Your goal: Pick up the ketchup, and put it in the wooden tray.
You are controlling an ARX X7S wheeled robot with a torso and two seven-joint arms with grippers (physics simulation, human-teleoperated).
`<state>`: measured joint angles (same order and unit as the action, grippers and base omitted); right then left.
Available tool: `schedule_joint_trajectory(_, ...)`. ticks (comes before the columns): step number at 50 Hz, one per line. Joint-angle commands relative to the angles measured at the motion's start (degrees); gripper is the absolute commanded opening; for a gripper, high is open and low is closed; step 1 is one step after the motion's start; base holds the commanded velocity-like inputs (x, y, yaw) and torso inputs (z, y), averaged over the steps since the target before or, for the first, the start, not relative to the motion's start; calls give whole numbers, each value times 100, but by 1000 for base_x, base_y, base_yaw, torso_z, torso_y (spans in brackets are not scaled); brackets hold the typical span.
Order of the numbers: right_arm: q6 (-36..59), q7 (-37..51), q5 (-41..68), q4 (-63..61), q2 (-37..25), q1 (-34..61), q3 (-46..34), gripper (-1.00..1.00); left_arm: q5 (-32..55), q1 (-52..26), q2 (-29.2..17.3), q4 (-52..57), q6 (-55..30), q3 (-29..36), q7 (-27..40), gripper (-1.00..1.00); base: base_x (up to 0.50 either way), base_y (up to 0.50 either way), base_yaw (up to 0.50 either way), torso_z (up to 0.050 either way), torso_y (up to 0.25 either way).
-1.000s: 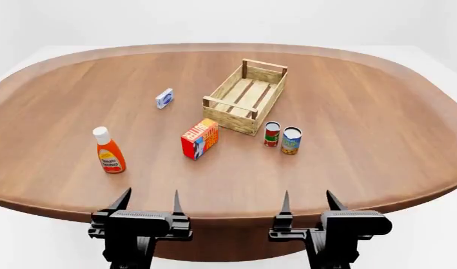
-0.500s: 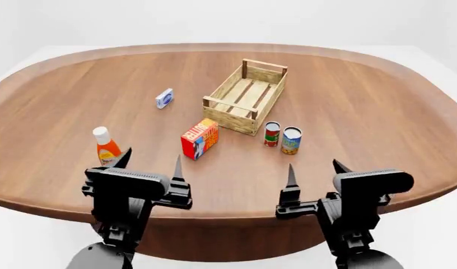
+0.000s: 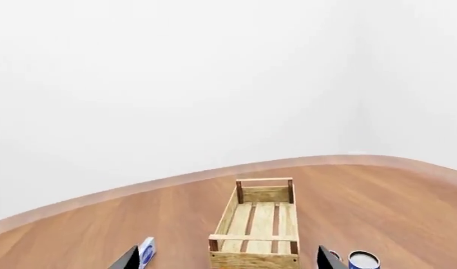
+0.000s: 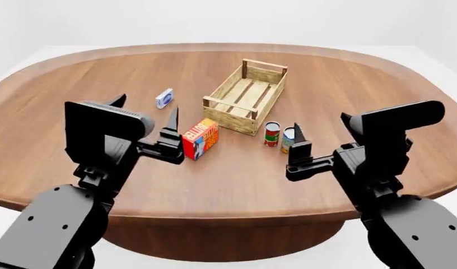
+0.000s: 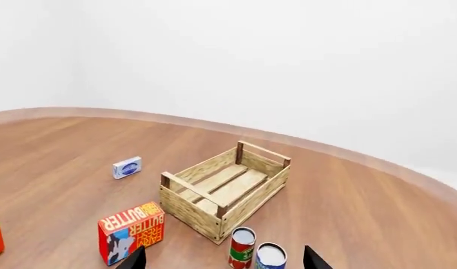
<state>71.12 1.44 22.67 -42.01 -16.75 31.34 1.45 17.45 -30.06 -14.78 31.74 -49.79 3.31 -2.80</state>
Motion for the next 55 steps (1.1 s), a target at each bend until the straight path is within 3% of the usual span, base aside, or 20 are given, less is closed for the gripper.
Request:
schedule_joint_trajectory(1,1286,-159,422,-59,-263,1162,124,100,341,-1024,-139,-41,-799,-168,-137,100,0,0,0,0,0)
schedule_joint_trajectory(6,1877,-120,781,-81,-429,1647,239,100,435,-1483,-154,-139,-1130,-230,-118,100,195,0,0,0,0)
schedule_joint_trajectory(10,1879,959,2433,272,-884,1987,376,100,581,-1703,-112,-47,-1451,-331,-89,100,459,0,0,0,0)
schedule_joint_trajectory(13,1832,1245,2851,374,-991,2194,371,100,641,-1710,-61,11,-1552,-378,-54,100,477,0,0,0,0)
schedule_joint_trajectory(32,1705,1790,3623,432,-1136,2181,505,100,852,-1749,-17,259,-1798,-429,-2,100,480,-3,0,0,0)
schedule_joint_trajectory(55,1251,1802,3658,770,-1277,2244,71,100,844,-1958,-21,77,-1726,-458,115,100,454,-68,0,0,1)
